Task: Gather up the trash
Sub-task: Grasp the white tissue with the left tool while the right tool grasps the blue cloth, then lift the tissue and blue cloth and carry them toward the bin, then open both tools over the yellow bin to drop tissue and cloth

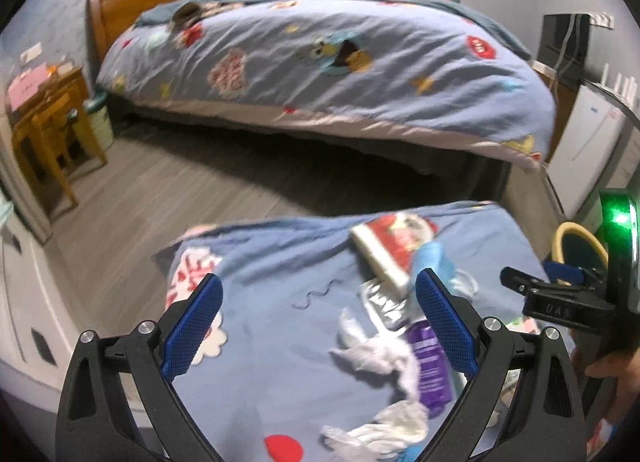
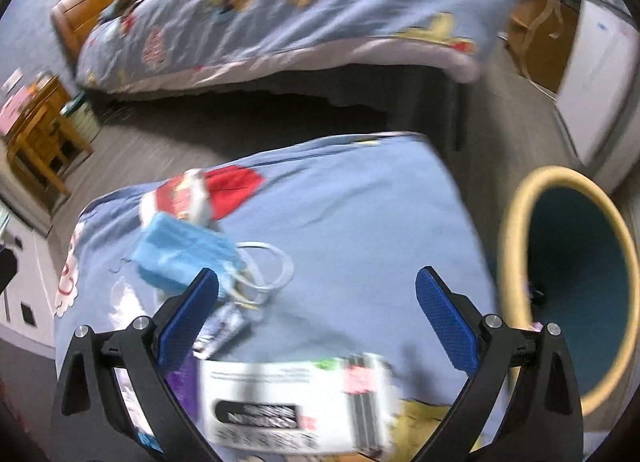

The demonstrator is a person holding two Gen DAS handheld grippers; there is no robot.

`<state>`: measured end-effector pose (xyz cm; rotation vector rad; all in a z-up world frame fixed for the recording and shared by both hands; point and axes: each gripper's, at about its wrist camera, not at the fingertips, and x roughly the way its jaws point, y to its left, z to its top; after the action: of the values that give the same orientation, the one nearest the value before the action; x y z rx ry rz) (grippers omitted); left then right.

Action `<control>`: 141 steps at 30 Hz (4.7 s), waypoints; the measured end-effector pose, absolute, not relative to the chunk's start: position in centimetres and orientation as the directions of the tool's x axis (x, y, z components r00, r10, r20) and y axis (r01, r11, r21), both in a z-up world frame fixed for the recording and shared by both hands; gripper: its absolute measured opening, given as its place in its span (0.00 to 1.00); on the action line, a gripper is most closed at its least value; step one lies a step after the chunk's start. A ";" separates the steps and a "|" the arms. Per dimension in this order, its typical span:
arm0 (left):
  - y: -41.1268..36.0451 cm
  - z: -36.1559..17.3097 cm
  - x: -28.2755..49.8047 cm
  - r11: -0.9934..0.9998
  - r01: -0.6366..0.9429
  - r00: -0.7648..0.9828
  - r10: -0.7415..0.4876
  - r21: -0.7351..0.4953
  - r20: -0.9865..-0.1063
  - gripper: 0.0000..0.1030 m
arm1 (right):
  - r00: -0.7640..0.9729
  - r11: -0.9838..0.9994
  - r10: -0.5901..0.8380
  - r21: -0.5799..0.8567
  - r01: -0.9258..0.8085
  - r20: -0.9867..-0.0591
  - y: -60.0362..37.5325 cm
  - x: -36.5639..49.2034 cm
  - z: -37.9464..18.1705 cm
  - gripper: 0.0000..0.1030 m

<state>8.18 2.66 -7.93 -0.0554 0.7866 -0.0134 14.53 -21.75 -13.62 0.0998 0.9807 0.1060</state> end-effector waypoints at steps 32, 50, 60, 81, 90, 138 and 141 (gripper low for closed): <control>-3.0 -17.4 9.8 0.988 0.149 0.464 -0.112 -0.048 -0.879 0.71 | 0.571 0.973 0.228 0.167 -0.158 -0.789 -20.1 15.4 -14.0 0.09; -3.0 -13.3 8.2 0.984 0.164 0.535 -0.150 -0.072 -0.832 0.15 | 0.602 0.981 0.195 0.150 -0.124 -0.774 -23.3 14.0 -10.0 0.09; -5.4 -6.3 6.7 0.969 0.236 0.673 -0.217 -0.073 -0.708 0.14 | 0.656 0.986 0.163 0.150 -0.076 -0.737 -26.3 11.7 -5.7 0.09; -15.1 -2.2 3.7 0.904 0.422 0.681 -0.364 -0.066 -0.635 0.14 | 0.691 0.976 0.021 0.165 0.143 -0.723 -37.5 6.7 -1.6 0.09; -18.1 -2.7 3.8 0.889 0.455 0.663 -0.379 -0.055 -0.645 0.14 | 0.689 0.967 0.013 0.184 0.176 -0.724 -40.5 6.3 -2.4 0.09; -33.9 -10.5 5.2 0.745 0.665 0.476 -0.474 -0.050 -0.741 0.50 | 0.535 0.892 0.015 0.254 0.375 -0.844 -51.5 7.2 -12.3 0.49; -33.6 -10.3 5.3 0.757 0.651 0.489 -0.467 -0.047 -0.737 0.62 | 0.534 0.890 0.010 0.252 0.381 -0.845 -51.4 7.1 -12.2 0.59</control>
<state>5.29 -33.60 -10.30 0.2519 0.8102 -0.6880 7.09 -51.41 -12.21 0.4378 0.9898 -0.2290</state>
